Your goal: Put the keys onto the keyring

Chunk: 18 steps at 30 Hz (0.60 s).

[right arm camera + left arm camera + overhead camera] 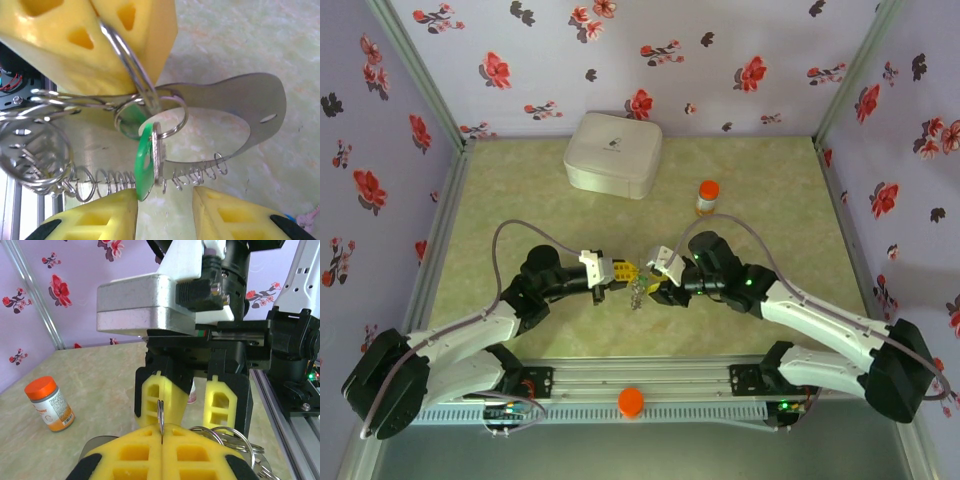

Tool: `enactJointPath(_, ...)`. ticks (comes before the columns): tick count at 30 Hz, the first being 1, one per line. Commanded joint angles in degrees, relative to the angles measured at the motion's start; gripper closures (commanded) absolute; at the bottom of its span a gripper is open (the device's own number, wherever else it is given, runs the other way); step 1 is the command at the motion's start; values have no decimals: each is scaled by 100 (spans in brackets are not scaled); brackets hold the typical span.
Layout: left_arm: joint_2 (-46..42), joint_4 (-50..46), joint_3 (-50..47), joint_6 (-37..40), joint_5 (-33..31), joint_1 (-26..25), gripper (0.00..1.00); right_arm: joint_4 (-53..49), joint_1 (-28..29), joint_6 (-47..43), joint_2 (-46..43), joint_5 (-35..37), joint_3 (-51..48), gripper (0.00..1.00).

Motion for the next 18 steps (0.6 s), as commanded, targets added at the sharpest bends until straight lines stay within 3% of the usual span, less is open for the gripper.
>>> enactJointPath(1,-40,396,54,-117,155,-24,100,931,-25,396,48,-333,-230,65)
enactJointPath(18,-9,381,63,-100,155,-24,100,1413,-27,253,-200,-62,-551,65)
